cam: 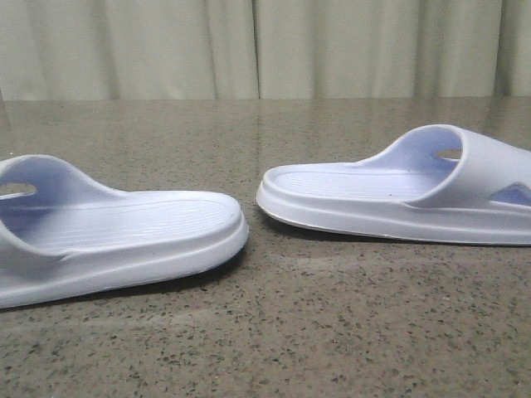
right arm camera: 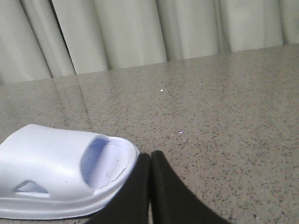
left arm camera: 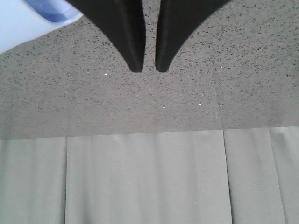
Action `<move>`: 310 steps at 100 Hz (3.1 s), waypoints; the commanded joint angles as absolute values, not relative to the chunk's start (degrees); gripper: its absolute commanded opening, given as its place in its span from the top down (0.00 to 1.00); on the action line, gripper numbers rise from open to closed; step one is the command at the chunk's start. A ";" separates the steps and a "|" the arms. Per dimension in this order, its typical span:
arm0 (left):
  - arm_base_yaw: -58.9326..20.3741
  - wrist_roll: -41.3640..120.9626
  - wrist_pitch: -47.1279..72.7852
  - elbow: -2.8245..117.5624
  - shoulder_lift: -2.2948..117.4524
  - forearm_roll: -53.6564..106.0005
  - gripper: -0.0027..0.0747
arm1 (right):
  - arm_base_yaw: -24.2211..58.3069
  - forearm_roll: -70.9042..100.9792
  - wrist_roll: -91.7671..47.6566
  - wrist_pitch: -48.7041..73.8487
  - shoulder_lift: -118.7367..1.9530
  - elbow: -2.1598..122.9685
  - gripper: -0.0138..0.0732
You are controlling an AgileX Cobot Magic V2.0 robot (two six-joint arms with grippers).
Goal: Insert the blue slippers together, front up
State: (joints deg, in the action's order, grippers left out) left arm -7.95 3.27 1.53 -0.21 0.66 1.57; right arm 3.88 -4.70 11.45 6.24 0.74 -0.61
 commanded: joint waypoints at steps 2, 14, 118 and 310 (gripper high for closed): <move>-8.52 2.90 -3.31 -0.65 1.16 2.18 0.94 | 3.76 -4.88 11.22 1.21 1.69 -1.69 0.96; -8.52 2.90 -3.31 -0.65 1.16 2.18 0.94 | 3.76 -4.88 11.22 1.21 1.69 -1.69 0.96; -8.52 2.90 -3.31 -0.65 1.16 2.18 0.94 | 3.76 -4.88 11.22 -1.44 1.69 -1.69 0.96; -8.42 2.56 26.08 28.05 25.44 40.52 0.16 | 3.76 4.96 11.73 25.29 -22.29 32.93 0.30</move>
